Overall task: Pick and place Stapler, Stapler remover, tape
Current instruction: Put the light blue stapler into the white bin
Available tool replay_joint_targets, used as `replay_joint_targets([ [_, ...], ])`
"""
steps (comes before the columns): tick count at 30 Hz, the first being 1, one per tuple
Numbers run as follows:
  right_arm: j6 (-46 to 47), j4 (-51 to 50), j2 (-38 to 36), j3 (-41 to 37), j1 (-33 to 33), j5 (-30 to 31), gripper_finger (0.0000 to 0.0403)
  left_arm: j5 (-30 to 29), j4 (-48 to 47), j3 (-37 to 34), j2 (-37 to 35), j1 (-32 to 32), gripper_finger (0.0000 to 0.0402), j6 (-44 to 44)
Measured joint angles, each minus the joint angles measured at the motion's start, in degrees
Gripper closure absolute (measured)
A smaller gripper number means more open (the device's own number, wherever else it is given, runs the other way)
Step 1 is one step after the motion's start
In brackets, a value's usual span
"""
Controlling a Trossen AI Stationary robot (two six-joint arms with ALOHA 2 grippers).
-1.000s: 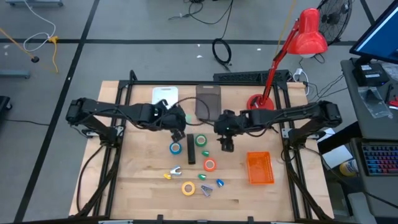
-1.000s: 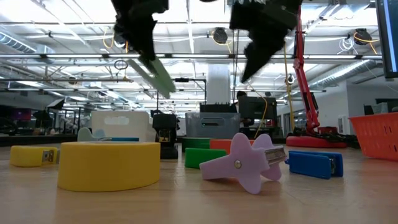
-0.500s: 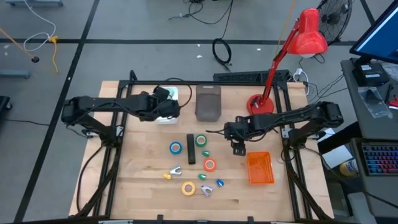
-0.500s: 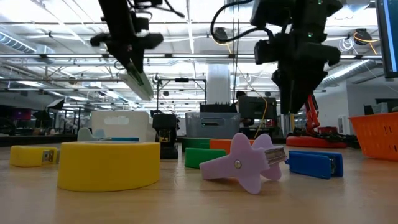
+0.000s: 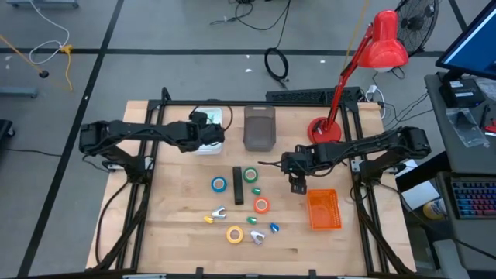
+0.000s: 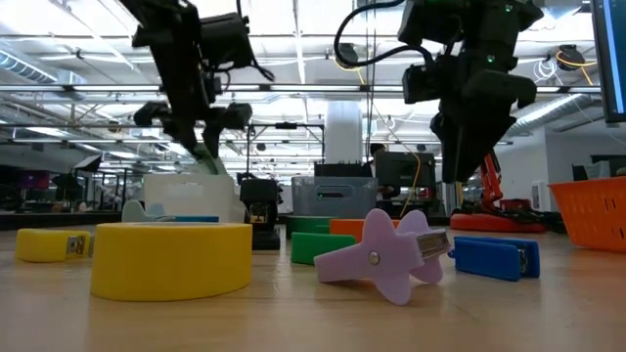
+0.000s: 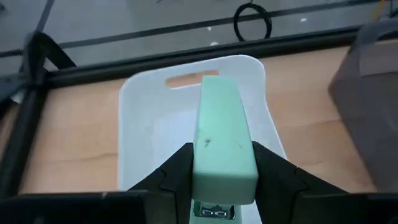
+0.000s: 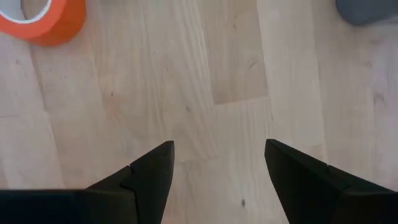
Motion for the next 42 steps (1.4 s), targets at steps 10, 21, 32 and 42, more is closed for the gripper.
replay_joint_targets([
  [10,0.7,3.3,0.0,0.0,0.0,-0.1,0.0161,-0.4,11.5,-5.5,1.5,0.6,0.0272,0.4],
  [21,2.5,4.0,0.0,0.0,0.0,-0.1,0.0161,2.6,15.4,-5.4,5.6,1.2,0.0272,1.5],
  [32,2.5,5.9,0.0,0.0,0.0,-0.1,0.0161,3.2,15.6,-5.4,7.3,1.1,0.0272,0.1],
  [42,2.5,7.2,0.0,0.0,0.0,-0.1,0.0160,5.2,16.5,-5.4,7.5,1.3,0.0185,0.0],
])
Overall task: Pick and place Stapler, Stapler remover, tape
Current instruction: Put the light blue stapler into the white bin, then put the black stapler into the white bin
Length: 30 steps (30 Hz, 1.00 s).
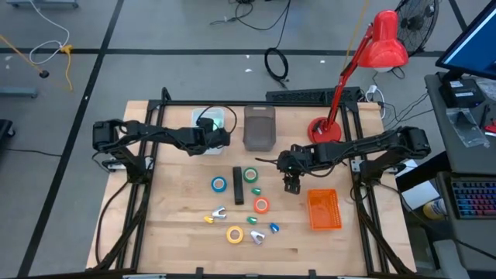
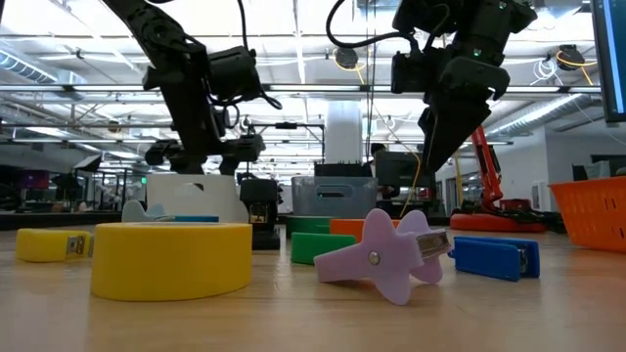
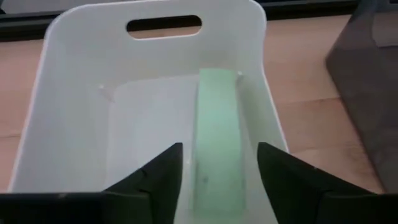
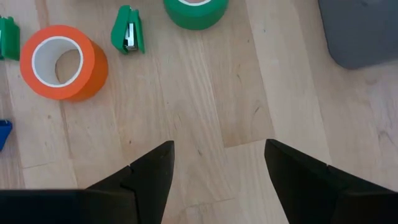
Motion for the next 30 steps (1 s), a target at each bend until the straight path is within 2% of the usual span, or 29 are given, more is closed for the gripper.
replay_joint_targets([
  [7,0.0,0.0,0.0,0.0,0.0,0.0,0.0161,1.6,1.6,0.0,-0.5,0.0,0.0157,1.7],
  [15,0.0,0.0,0.0,0.0,0.0,0.0,0.0161,1.7,0.9,0.0,-9.9,0.9,0.0154,9.7],
  [18,0.0,0.0,0.0,0.0,0.0,0.0,0.0160,5.9,1.4,0.0,-14.2,0.0,0.0154,13.4],
  [21,0.0,0.0,0.0,0.0,0.0,0.0,0.0161,13.2,2.1,0.0,-17.3,-2.3,0.0154,15.2],
  [26,-0.5,0.0,0.0,0.0,0.0,0.0,0.0160,25.0,4.8,0.0,-19.0,-9.7,0.0154,15.3],
  [30,-1.4,0.0,0.0,0.0,0.0,0.1,0.0160,27.6,8.8,0.0,-19.0,-17.8,0.0153,15.0],
])
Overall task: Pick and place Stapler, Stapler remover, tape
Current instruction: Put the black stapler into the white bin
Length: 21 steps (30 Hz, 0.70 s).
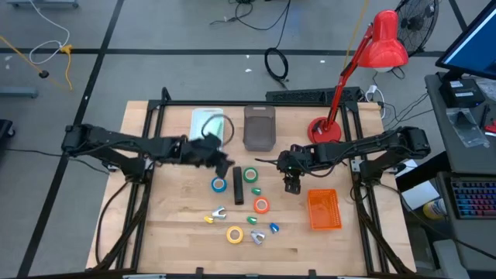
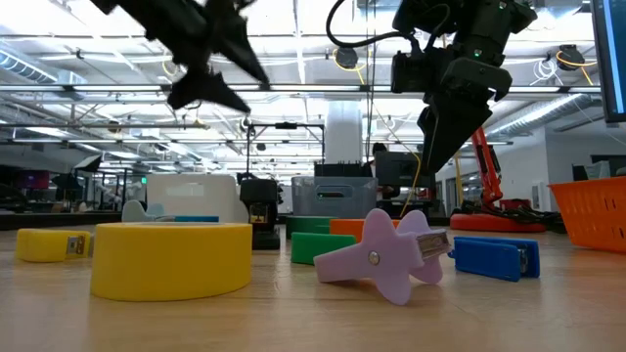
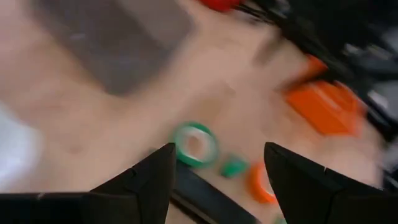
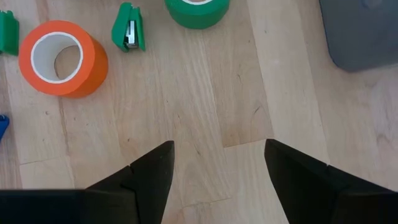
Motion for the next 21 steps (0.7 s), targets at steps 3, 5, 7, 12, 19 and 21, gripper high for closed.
replay_joint_targets([
  [3,-0.1,0.0,0.0,0.0,0.0,0.0,0.0161,0.0,1.5,0.0,0.0,-5.0,0.0154,-3.9],
  [5,-0.1,0.0,0.0,0.0,0.0,0.0,0.0161,0.0,2.7,0.1,0.0,-7.5,0.0155,-6.2],
  [7,-0.1,0.0,0.0,0.0,0.0,0.1,0.0160,0.0,2.1,1.0,0.1,-9.6,0.0157,-7.9],
  [12,-0.1,0.0,0.0,0.0,0.0,0.1,0.0161,-1.7,-0.6,6.5,3.6,-11.7,0.0165,-9.2],
  [19,-0.1,0.1,0.0,0.0,0.0,0.1,0.0160,-2.5,-23.5,21.4,14.6,-10.9,0.0182,-14.1],
  [21,-0.4,0.1,0.0,0.0,0.0,0.1,0.0160,-2.1,-29.5,24.9,18.0,-10.2,0.0185,-17.5],
])
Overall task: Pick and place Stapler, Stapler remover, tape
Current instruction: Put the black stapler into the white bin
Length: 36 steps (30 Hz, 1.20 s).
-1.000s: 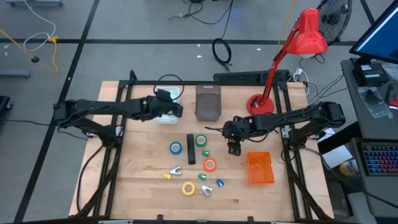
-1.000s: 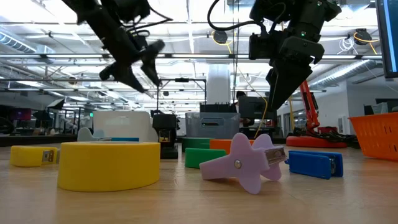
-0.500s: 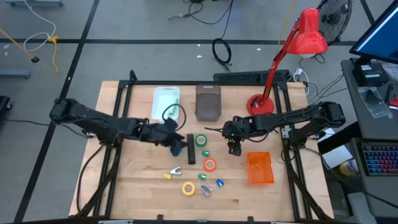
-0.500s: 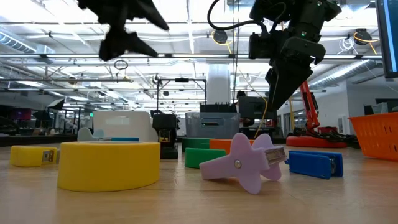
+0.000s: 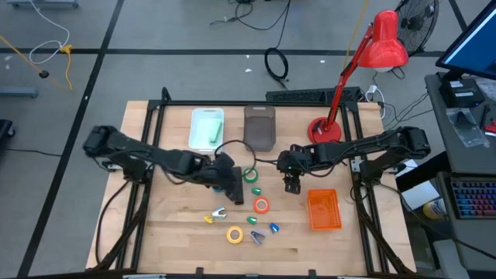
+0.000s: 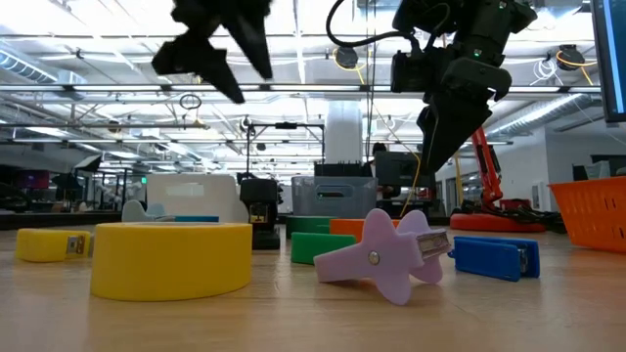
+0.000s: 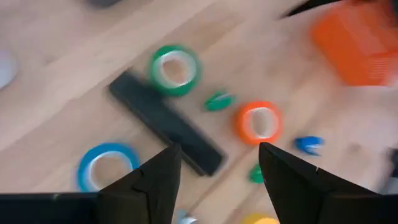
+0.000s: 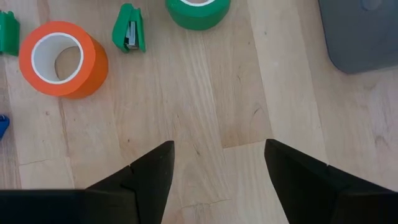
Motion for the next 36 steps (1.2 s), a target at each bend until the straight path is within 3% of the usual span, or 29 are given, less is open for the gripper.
replay_joint_targets([
  [8,-5.3,-0.1,0.0,0.0,0.0,-0.1,0.0161,1.1,-4.2,6.4,10.2,3.0,0.0188,-6.5],
  [16,-9.7,3.3,-0.4,0.0,-0.1,-0.4,0.0161,1.0,-4.7,6.3,11.0,4.3,0.0188,-11.3],
  [19,-11.5,5.3,-2.2,-0.1,-0.6,-3.7,0.0161,0.9,-4.8,6.3,11.0,4.4,0.0188,-12.6],
  [23,-11.9,8.9,-8.2,-3.2,-2.2,-6.1,0.0161,0.4,-5.6,6.3,11.0,4.3,0.0188,-15.1],
  [36,-6.8,29.7,-39.8,-27.9,-5.3,-5.9,0.0161,0.0,-5.8,6.3,11.0,6.2,0.0188,-20.1],
])
